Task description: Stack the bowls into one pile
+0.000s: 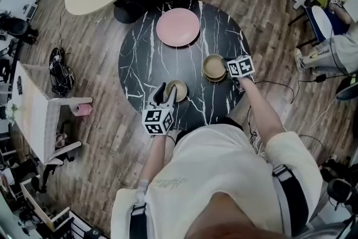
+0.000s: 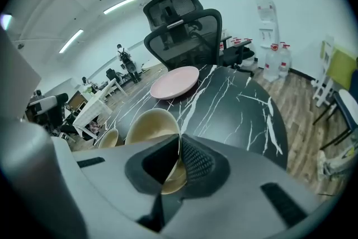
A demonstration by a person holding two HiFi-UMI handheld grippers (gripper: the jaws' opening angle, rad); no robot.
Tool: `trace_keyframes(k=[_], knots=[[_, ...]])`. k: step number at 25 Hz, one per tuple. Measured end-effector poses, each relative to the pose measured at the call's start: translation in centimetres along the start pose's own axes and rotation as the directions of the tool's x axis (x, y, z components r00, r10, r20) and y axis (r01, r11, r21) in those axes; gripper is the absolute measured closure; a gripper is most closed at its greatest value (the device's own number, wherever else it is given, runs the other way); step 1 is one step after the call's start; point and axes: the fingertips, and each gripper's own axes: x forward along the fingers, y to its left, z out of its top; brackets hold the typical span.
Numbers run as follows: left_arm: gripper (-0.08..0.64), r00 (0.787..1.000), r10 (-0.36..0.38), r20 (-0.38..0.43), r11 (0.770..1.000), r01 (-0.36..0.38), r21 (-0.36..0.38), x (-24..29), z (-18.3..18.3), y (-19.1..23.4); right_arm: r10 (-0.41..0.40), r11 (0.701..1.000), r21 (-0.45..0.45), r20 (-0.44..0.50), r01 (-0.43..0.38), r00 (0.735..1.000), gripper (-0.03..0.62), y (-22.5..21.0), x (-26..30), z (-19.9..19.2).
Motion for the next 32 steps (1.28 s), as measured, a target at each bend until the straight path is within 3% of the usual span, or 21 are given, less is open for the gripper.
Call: trace_keyframes(k=[19, 32], knots=[[0.379, 0.999, 0.022, -0.025, 0.999, -0.023, -0.042, 0.4, -1.6, 0.2, 0.014, 1.000, -0.004, -0.103, -0.014, 0.995, 0.569, -0.7, 1.3, -3.6], [0.379, 0.999, 0.039, -0.030, 0.996, -0.041, -0.080, 0.5, -1.8, 0.7, 0.018, 0.999, -0.030, -0.115, -0.021, 0.993, 0.565, -0.7, 2.1, -3.5]])
